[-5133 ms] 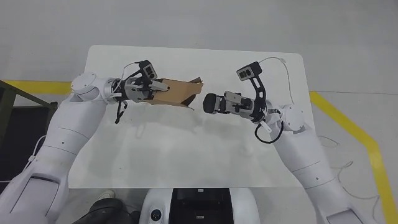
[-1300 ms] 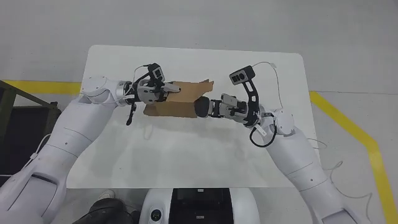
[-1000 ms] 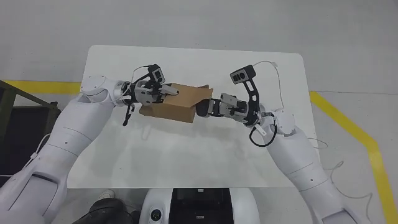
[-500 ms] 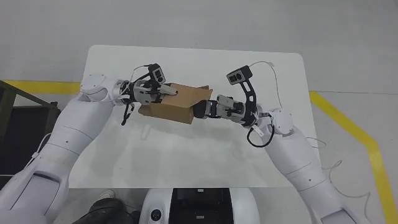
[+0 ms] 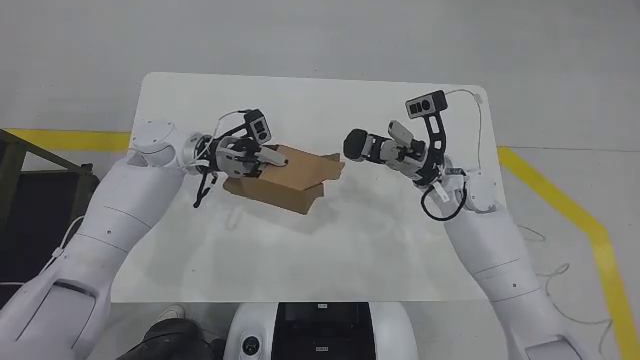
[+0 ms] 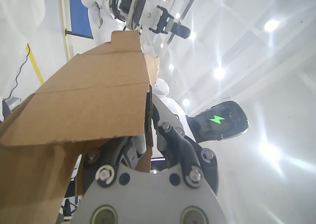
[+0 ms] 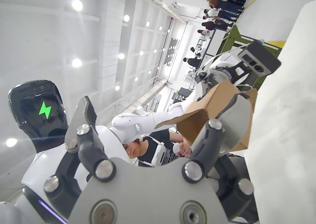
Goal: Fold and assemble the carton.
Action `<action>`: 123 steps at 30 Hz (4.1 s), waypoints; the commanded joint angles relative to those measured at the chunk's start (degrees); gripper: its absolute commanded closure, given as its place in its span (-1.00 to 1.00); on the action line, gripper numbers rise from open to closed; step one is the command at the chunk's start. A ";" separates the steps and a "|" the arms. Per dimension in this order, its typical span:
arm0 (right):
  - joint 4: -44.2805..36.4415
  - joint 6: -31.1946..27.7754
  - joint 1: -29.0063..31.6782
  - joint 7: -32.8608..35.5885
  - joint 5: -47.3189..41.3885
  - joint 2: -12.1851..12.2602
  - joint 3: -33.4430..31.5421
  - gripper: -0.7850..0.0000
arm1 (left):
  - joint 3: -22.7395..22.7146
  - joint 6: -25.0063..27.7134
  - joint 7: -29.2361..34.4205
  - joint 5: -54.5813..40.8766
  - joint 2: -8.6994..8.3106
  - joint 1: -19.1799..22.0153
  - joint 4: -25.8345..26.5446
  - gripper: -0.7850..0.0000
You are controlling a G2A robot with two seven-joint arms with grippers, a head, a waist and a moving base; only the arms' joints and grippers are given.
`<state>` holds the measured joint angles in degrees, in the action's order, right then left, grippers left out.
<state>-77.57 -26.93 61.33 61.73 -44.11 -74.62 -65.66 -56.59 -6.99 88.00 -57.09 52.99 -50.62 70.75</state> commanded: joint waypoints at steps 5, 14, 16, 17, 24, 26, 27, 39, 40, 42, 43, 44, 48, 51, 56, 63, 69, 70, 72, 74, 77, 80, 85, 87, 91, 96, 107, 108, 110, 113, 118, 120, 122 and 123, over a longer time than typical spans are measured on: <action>2.36 0.96 -1.46 -0.59 0.48 -0.46 1.63 -1.00 | -0.28 -0.59 0.00 -1.40 -0.89 -0.98 2.50 1.00; 2.19 3.91 -1.46 5.32 -4.59 -0.92 3.38 -1.00 | -0.94 0.79 0.00 -1.79 -1.39 -0.33 -0.49 1.00; 1.68 4.42 -1.20 6.11 -4.99 -0.98 3.73 -1.00 | -0.91 1.07 0.00 -1.65 -1.26 -0.05 -1.15 1.00; 1.44 4.64 -1.09 6.39 -5.16 -1.02 3.93 -1.00 | -0.87 1.18 0.00 -1.48 -1.18 0.08 -1.41 1.00; 1.60 6.28 -1.40 7.25 -5.97 -1.53 5.83 -1.00 | -0.70 2.08 -0.64 0.22 -0.68 0.59 -2.02 1.00; 1.98 6.66 -1.66 7.74 -6.59 -1.70 6.27 -1.00 | -0.91 2.31 -0.97 0.40 -0.60 0.49 -1.96 1.00; 2.17 6.78 -1.78 7.87 -6.85 -1.78 6.43 -1.00 | -1.08 2.57 -1.30 0.59 -0.57 0.44 -1.94 1.00; 2.00 4.07 -1.37 4.50 -5.29 -2.28 6.50 -1.00 | -3.41 3.42 -5.55 2.44 -0.61 -1.73 0.65 1.00; 1.87 3.78 -1.29 4.06 -4.97 -2.32 6.53 -1.00 | -3.56 3.47 -6.20 2.88 -0.61 -1.85 0.84 1.00; 1.54 2.95 -1.15 3.15 -3.95 -2.38 6.58 -1.00 | -3.74 3.41 -6.85 3.21 -0.58 -2.22 1.51 1.00; 1.32 2.62 -1.06 2.70 -3.40 -2.42 6.66 -1.00 | -3.85 3.38 -6.92 3.24 -0.56 -2.38 1.79 1.00; 1.10 2.36 -0.94 2.25 -2.89 -2.45 6.74 -1.00 | -3.99 3.33 -7.06 3.34 -0.55 -2.52 1.97 1.00; 0.28 1.34 -0.45 0.54 -1.08 -2.56 7.00 -1.00 | -4.61 3.49 -7.56 3.57 -0.51 -3.03 2.54 1.00; -0.10 1.22 -0.19 -0.05 -0.64 -2.68 7.34 -1.00 | -5.02 3.55 -7.86 3.79 -0.48 -3.37 2.85 1.00; -0.54 1.36 0.00 -0.22 -0.30 -2.92 8.17 -1.00 | -5.79 3.63 -8.30 4.11 -0.44 -3.87 3.02 1.00; -0.52 1.21 -0.08 -0.31 0.04 -3.22 8.91 -1.00 | -6.53 3.53 -8.42 4.22 -0.30 -4.32 3.31 1.00; -0.43 1.00 -0.15 -0.12 -0.41 -3.31 8.55 -1.00 | -6.83 3.24 -8.08 4.56 -0.15 -4.44 3.36 1.00; -0.46 1.01 -0.17 -0.03 -0.40 -3.31 8.46 -1.00 | -6.87 3.19 -7.87 4.65 -0.11 -4.43 3.39 1.00; -0.46 1.11 -0.12 0.10 -0.61 -3.34 8.43 -1.00 | -6.92 3.14 -7.39 4.70 -0.05 -4.45 3.35 1.00; -0.43 1.24 -0.15 0.35 -0.79 -3.38 8.44 -1.00 | -7.00 3.18 -7.12 4.72 0.02 -4.45 3.32 1.00; -0.33 1.42 -0.29 0.97 -1.04 -3.49 8.71 -1.00 | -7.11 3.22 -6.86 4.76 0.12 -4.46 3.27 1.00; -0.11 1.23 -0.46 1.46 -1.22 -3.62 8.94 -1.00 | -7.20 3.15 -6.72 4.81 0.22 -4.46 3.24 1.00; 0.25 0.79 -0.67 1.89 -1.32 -3.69 8.66 -1.00 | -7.20 2.84 -6.49 4.98 0.42 -4.27 2.96 1.00; 0.41 0.62 -0.60 1.97 -1.49 -3.59 7.97 -1.00 | -7.18 2.76 -6.70 5.50 0.49 -4.08 2.59 1.00; 0.43 0.83 -0.23 2.22 -1.97 -3.30 6.35 -1.00 | -7.13 2.41 -6.50 6.32 0.58 -3.91 1.92 1.00; 0.14 1.01 0.29 2.33 -1.87 -2.96 4.66 -1.00 | -6.81 2.30 -6.65 8.17 0.69 -3.71 1.62 1.00; -1.28 -1.09 1.85 0.23 -0.93 -1.96 -1.00 -1.00 | -7.58 2.43 -7.56 8.99 0.86 -3.49 -0.29 1.00; -1.48 -2.07 1.81 -0.40 0.58 -1.83 -1.63 -1.00 | -7.55 2.36 -7.29 9.23 0.86 -3.51 -0.26 1.00; -2.07 -3.90 1.67 -1.64 5.46 -1.53 -2.56 -1.00 | -7.44 1.76 -5.87 9.56 0.84 -3.46 -0.19 1.00; -3.29 -4.33 1.16 -3.18 13.25 -1.10 -3.25 -1.00 | -7.66 1.41 -5.35 10.86 0.71 -3.21 -0.33 1.00; -4.81 -6.05 -0.17 -5.30 26.59 -0.48 -3.90 -1.00 | -7.69 0.58 -4.14 12.87 0.51 -3.22 -0.06 1.00; -5.18 -6.42 -0.85 -6.02 32.29 -0.23 -3.97 -1.00 | -7.75 0.12 -2.48 12.97 0.42 -3.17 -0.13 1.00; -5.35 -6.54 -1.42 -7.14 37.03 -0.01 -4.14 -1.00 | -7.98 0.14 -1.48 13.42 0.31 -3.03 -0.23 1.00; -5.42 -6.55 -1.55 -7.74 38.61 0.05 -4.09 -1.00 | -8.10 0.05 -0.79 13.37 0.26 -3.00 -0.22 1.00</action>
<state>-82.93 -33.47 59.94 54.67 -7.93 -74.64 -69.76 -64.56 -6.89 86.47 -43.75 53.31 -53.65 70.52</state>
